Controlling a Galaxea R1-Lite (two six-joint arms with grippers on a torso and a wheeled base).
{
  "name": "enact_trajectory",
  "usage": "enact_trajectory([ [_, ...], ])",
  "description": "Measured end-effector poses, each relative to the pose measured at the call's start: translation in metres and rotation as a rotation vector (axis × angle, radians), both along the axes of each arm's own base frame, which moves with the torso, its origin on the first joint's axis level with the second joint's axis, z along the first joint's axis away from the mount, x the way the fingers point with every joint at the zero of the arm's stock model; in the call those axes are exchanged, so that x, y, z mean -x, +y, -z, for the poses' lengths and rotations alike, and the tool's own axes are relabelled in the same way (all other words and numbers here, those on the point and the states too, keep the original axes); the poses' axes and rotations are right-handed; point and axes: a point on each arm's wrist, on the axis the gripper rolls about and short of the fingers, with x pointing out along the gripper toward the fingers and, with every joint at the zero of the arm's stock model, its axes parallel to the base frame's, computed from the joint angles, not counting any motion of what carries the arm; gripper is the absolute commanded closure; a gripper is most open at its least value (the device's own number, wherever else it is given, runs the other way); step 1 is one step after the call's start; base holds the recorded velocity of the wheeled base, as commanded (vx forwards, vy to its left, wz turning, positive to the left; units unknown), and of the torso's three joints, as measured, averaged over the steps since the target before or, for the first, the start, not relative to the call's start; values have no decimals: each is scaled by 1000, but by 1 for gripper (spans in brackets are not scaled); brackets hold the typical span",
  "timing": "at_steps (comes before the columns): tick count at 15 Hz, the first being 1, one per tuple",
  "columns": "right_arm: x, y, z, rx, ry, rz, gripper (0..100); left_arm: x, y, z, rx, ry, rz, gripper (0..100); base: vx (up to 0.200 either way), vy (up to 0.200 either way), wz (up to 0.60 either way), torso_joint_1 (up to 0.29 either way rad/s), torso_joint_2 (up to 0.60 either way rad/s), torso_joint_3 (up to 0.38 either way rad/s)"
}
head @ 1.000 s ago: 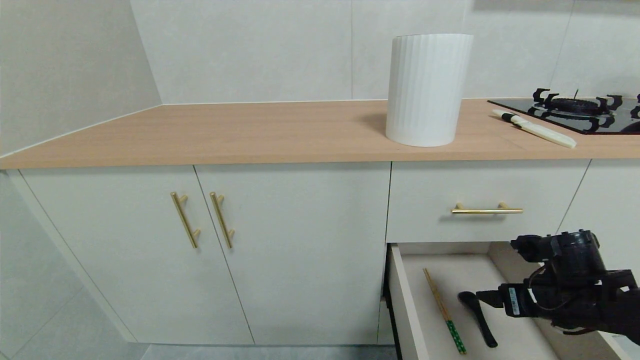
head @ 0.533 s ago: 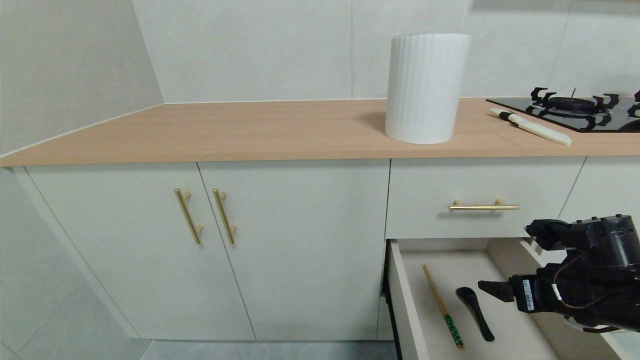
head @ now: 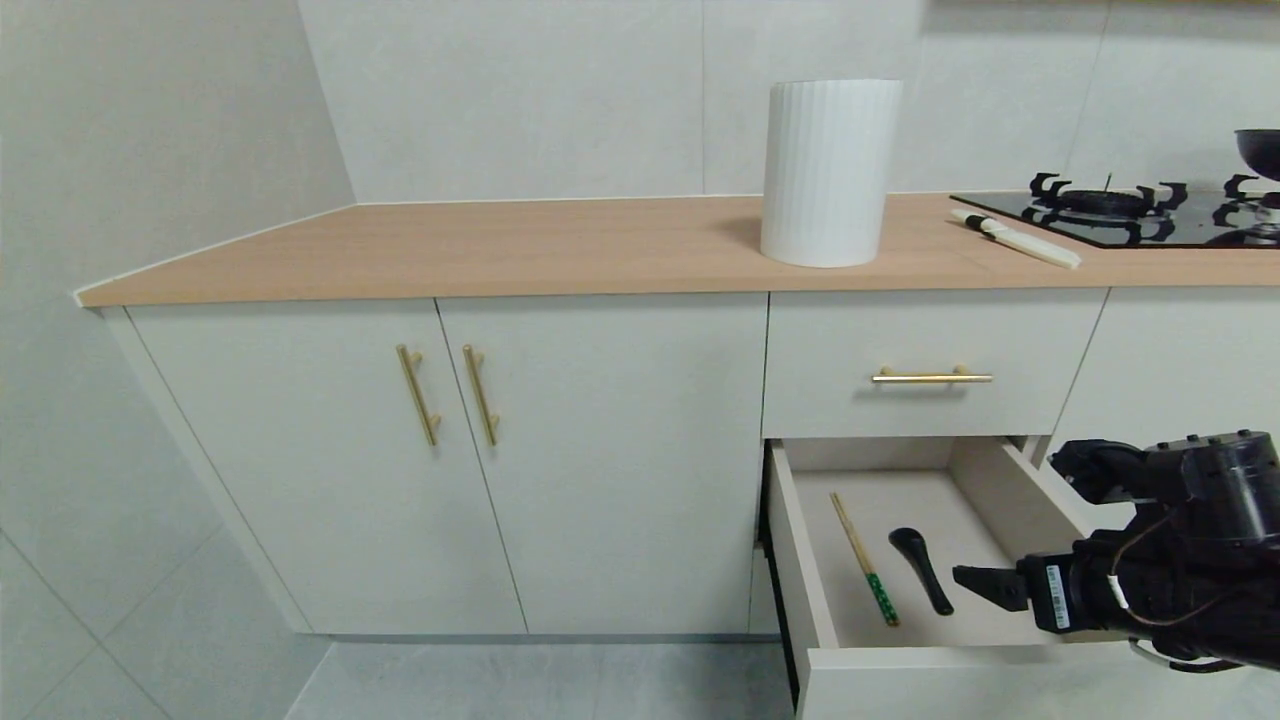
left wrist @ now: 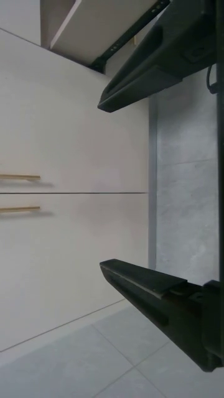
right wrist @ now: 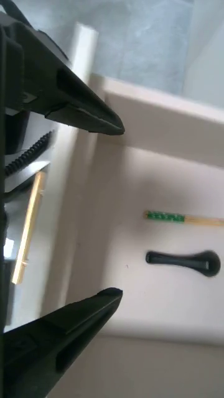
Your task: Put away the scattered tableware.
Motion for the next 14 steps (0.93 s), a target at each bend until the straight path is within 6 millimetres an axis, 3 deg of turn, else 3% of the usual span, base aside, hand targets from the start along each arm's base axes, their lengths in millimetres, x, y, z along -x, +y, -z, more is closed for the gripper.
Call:
enact_trajectory([
  [4,10,2,-1,20,43,-49,0,0,0,0,0,0,0,0,0,0,0,0,0,0],
  [11,59,1,0,130,266,-420,0,0,0,0,0,0,0,0,0,0,0,0,0,0],
  [14,63,2,4,171,318,-467,0,0,0,0,0,0,0,0,0,0,0,0,0,0],
])
